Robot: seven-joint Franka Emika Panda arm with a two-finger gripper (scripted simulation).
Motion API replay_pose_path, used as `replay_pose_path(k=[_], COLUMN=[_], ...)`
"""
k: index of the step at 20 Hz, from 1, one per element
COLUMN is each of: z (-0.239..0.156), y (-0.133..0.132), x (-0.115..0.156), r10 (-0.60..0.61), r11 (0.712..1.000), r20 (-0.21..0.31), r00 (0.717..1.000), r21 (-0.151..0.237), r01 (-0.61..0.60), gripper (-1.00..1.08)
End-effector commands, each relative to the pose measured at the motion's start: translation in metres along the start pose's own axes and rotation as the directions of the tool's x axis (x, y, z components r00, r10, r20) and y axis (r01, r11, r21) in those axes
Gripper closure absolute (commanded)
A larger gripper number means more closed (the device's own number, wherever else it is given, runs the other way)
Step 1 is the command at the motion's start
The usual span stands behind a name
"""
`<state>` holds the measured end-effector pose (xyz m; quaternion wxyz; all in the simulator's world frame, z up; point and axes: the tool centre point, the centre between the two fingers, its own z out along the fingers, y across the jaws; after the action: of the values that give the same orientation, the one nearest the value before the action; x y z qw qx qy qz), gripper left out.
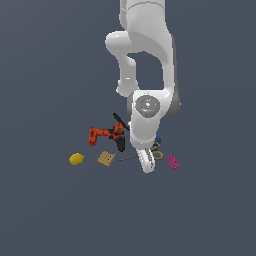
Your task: Pick up a designated object from a clutter of objects.
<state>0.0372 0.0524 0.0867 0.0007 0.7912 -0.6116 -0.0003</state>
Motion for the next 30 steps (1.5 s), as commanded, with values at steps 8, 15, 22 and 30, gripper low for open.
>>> replay_pose_path(k=[8,15,22,30], z=[-0.106,-0.183,-0.255,-0.310], y=[-0.002,-0.005,-0.009,-0.013], x=[0.018,0.031,0.044,0.053], r10=[0.000,0.000,-0.001,-0.003], r11=[1.000,1.000,1.000,1.000], r20=[0.000,0.000,0.000,0.000], r00=[1.000,1.000,1.000,1.000], r21=[0.001,0.001,0.001,0.001], r01=[0.000,0.000,0.001,0.003], gripper=[1.08,1.08,1.08,1.08])
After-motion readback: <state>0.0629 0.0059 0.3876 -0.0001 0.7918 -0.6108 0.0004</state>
